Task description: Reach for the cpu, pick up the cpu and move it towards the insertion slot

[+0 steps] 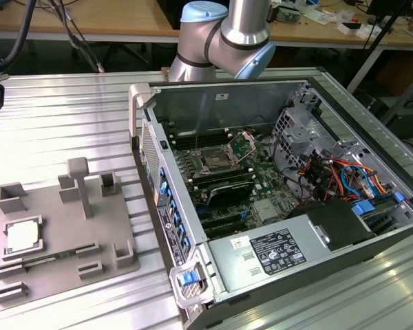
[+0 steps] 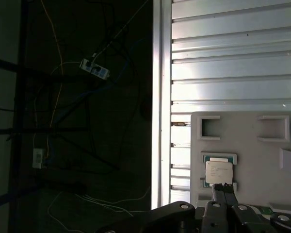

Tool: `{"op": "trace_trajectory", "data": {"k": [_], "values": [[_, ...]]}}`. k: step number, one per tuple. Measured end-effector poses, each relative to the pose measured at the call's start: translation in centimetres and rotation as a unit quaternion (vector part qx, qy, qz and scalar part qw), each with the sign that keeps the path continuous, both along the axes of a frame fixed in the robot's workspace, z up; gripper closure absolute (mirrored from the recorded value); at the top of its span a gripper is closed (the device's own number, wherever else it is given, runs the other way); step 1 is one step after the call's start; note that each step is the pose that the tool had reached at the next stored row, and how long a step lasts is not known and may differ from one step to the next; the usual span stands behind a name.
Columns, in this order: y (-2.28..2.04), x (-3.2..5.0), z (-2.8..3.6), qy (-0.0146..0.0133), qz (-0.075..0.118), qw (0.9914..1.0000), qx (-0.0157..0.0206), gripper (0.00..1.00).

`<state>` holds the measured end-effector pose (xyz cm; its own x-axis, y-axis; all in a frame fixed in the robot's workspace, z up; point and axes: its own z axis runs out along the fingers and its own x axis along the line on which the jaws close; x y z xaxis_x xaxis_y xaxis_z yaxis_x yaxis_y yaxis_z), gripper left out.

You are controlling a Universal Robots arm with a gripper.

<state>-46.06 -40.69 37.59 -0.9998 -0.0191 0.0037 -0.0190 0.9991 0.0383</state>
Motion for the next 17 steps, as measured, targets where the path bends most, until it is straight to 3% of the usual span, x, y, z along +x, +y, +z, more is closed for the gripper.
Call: {"op": "trace_trajectory", "data": {"k": [1, 6, 7, 10, 11, 14, 17], "values": [[0.00, 0.00, 0.00, 0.0000, 0.000, 1.00000, 0.0000, 0.89], [0.00, -0.01, 0.00, 0.0000, 0.000, 1.00000, 0.0000, 0.58], [0.00, -0.02, 0.00, 0.0000, 0.000, 1.00000, 0.0000, 0.58], [0.00, -0.02, 0.00, 0.0000, 0.000, 1.00000, 0.0000, 0.40], [0.00, -0.02, 0.00, 0.0000, 0.000, 1.00000, 0.0000, 0.40], [-0.02, -0.05, -0.20, -0.0001, 0.000, 1.00000, 0.0000, 0.22], [-0.07, -0.04, -0.85, 0.0001, 0.000, 1.00000, 0.0000, 0.22]]}}
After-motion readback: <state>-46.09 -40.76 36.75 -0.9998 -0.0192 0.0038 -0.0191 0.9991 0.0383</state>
